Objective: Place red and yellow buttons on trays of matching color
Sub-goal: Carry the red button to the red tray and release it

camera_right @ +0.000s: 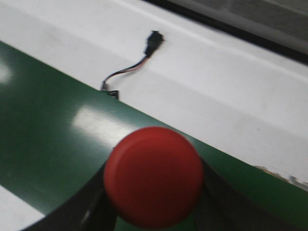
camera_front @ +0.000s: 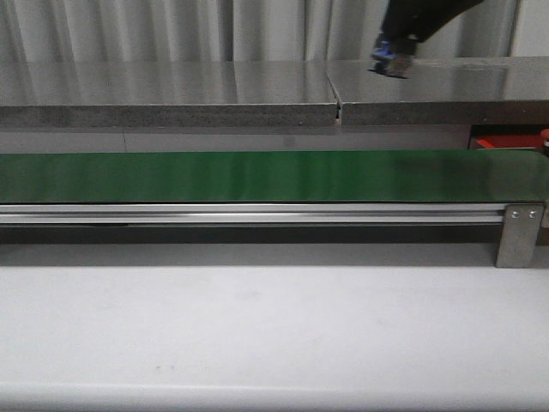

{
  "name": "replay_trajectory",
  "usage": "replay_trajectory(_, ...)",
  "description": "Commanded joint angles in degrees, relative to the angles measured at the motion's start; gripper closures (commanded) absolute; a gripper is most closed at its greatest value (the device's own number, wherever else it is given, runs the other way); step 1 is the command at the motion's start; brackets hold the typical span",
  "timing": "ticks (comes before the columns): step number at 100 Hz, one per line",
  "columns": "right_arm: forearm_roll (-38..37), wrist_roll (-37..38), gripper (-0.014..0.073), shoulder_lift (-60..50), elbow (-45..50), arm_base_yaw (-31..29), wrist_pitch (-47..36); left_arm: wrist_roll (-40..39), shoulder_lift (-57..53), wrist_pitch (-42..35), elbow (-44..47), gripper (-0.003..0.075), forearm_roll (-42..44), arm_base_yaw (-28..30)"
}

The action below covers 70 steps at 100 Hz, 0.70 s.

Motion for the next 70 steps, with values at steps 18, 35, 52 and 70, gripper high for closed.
replay_trajectory(18, 0.1, 0.0, 0.0474, -3.5, -1.6, -12.2, -2.4, -0.2, 0.3, -4.3, -1.4, 0.0741, -0.9, -0.4)
replay_trajectory(35, -2.1, 0.0, 0.0474, -2.3, -1.5, -18.7, -3.7, -0.2, 0.3, -4.3, -1.4, 0.0741, -0.9, -0.4)
replay_trajectory(52, -2.1, 0.0, 0.0474, 0.1, -1.4, -23.8, -7.2, -0.2, 0.3, -4.3, -1.4, 0.0741, -0.9, -0.4)
replay_trajectory(70, -2.1, 0.0, 0.0474, 3.5, -1.4, -27.0, -11.7, -0.2, 0.3, -4.3, -1.4, 0.0741, -0.9, -0.4)
